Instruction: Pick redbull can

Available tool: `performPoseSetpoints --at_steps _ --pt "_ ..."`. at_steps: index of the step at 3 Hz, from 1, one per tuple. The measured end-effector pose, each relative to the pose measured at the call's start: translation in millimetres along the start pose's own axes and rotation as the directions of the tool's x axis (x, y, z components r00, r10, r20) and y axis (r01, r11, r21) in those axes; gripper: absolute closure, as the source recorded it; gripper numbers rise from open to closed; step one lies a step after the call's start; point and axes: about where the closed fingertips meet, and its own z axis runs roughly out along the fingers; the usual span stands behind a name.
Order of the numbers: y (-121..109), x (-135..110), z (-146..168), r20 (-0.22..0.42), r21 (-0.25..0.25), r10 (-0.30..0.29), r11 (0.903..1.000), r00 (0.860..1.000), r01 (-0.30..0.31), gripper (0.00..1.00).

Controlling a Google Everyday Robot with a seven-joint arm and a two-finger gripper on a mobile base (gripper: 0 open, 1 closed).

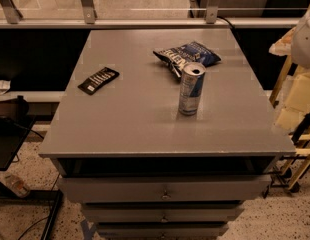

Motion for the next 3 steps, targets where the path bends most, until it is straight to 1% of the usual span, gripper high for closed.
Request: performPoseSetpoints --at_steps 1,2,3 --pt "-0.3 -0.6 0.6 0.005 0.0 0.001 1.0 1.0 -0.001 0.0" --pt "-7.9 -17.5 18.6 0.158 -0.024 0.026 0.9995 0.987 -0.022 0.0" --pt "-18.5 -53.6 49.5 0.349 -0.054 0.024 0.9985 0.937 -0.005 0.0"
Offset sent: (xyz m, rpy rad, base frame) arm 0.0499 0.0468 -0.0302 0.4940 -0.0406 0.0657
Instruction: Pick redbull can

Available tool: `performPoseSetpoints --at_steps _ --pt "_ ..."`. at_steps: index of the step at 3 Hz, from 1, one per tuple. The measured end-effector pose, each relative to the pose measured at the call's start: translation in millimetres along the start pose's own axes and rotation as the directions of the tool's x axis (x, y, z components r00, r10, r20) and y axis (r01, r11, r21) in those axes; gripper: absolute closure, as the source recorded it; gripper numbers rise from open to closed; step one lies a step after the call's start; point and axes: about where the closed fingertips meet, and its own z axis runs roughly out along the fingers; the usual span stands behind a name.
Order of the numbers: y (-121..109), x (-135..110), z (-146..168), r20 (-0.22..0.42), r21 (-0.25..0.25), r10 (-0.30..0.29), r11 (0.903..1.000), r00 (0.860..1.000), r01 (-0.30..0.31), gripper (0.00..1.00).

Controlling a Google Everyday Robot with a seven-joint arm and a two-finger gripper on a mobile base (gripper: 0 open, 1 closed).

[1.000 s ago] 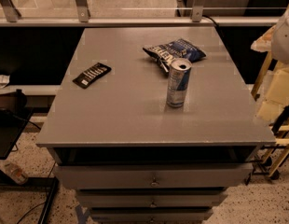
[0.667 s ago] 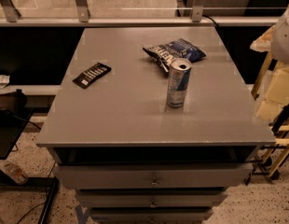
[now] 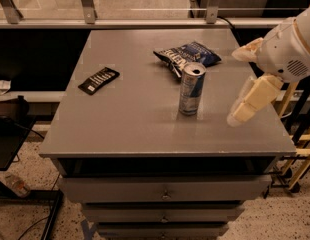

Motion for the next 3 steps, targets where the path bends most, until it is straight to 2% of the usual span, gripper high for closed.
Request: performPoseSetpoints --at_steps 1,2,3 --pt "-12.9 -20.8 28.2 0.128 0.031 -0.029 0.9992 0.991 0.025 0.0" --pt "-29.0 -39.2 45.7 0.209 0.084 -0.054 0.9958 0.976 0.037 0.0" --pt "-36.4 -45.9 56.2 0.248 0.078 -0.047 0.9965 0.968 0.028 0.0"
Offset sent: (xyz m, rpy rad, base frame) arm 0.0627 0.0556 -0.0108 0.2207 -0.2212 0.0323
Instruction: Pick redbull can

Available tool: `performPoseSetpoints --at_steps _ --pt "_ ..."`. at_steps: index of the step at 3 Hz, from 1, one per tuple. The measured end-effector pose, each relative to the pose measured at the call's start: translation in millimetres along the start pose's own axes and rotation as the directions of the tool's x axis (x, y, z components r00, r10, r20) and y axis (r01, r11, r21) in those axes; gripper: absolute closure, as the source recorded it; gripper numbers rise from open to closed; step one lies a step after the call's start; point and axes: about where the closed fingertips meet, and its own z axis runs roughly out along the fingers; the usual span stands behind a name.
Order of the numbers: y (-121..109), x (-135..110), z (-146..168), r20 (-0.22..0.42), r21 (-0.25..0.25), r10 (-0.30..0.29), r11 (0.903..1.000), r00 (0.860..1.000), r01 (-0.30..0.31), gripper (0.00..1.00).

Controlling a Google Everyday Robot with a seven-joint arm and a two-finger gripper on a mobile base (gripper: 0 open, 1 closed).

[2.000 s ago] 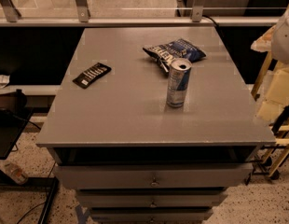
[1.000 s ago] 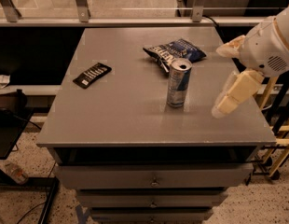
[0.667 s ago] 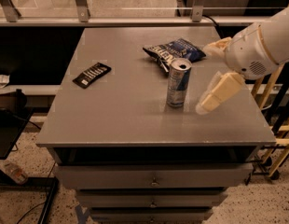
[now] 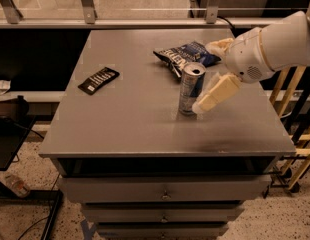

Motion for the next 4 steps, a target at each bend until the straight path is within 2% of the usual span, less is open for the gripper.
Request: performPoseSetpoints --at_steps 2,3,4 --pt "-8.2 -1.3 27.1 0.022 -0.048 0.012 0.9988 1.0 -0.011 0.0" --pt "-5.9 -3.7 36.5 0.027 -0.079 0.001 0.9969 1.0 0.001 0.18" --pt "-4.2 -5.7 40.7 0.022 -0.101 -0.006 0.9949 1.0 0.008 0.41"
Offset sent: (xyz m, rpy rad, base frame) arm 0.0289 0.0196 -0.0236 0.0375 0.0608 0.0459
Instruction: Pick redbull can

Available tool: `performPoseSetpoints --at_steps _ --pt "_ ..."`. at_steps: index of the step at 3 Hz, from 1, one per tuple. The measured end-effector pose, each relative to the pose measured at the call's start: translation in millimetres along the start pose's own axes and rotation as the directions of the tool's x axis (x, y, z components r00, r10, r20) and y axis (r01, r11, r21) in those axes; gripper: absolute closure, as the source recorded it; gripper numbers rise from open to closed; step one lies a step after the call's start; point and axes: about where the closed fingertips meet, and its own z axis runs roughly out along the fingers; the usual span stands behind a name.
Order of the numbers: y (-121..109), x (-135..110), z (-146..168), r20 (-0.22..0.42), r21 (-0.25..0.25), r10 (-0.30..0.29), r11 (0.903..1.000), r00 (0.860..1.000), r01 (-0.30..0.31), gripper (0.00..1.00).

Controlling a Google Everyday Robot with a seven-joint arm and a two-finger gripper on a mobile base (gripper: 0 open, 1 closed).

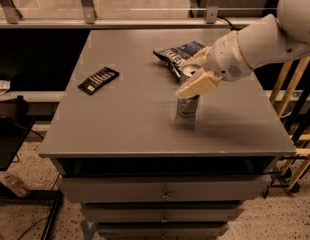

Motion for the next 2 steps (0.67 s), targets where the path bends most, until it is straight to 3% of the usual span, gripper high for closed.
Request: performPoseSetpoints --at_steps 1,2 --pt "2.6 -4.5 1.6 -0.022 -0.022 -0.009 0.9997 1.0 0.009 0.65" --pt "-0.4 -26.1 -23.0 0.018 0.011 -0.053 0.9986 0.998 0.052 0.88"
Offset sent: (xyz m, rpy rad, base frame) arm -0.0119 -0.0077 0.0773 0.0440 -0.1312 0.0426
